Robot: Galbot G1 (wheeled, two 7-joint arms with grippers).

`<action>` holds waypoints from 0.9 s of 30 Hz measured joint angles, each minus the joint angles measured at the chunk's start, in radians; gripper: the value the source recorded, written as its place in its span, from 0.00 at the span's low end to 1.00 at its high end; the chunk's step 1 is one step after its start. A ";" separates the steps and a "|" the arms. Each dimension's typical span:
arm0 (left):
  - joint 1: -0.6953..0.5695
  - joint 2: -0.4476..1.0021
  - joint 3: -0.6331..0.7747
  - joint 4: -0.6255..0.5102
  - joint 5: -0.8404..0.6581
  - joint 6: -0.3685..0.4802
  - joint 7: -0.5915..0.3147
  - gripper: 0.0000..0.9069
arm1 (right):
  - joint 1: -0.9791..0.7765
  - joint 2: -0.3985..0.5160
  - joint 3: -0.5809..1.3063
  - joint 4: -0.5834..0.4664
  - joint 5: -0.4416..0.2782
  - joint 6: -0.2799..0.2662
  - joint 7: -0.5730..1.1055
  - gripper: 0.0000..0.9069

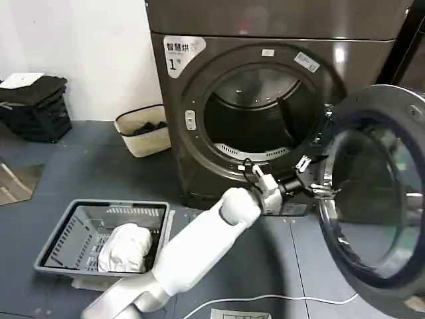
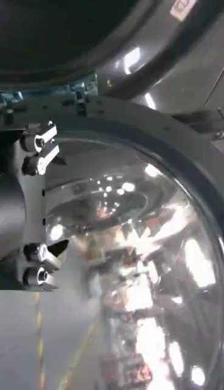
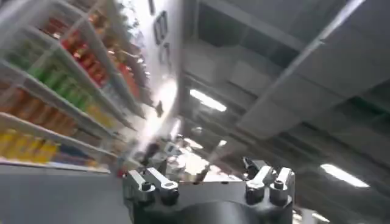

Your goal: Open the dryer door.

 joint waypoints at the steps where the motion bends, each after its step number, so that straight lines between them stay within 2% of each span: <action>1: -0.009 0.001 0.001 0.009 0.000 0.002 -0.003 1.00 | 0.002 0.000 0.002 -0.002 0.000 -0.001 0.014 1.00; 8: -0.040 0.002 0.005 0.066 0.010 0.029 -0.026 1.00 | -0.003 0.000 0.034 -0.027 -0.048 -0.016 0.131 1.00; 15: -0.072 0.002 0.007 0.122 0.023 0.043 -0.047 1.00 | -0.007 0.000 0.062 -0.054 -0.094 -0.009 0.176 1.00; 27: -0.121 0.002 -0.008 0.224 0.024 0.057 -0.068 1.00 | 0.001 0.000 0.062 -0.039 -0.106 0.026 0.182 1.00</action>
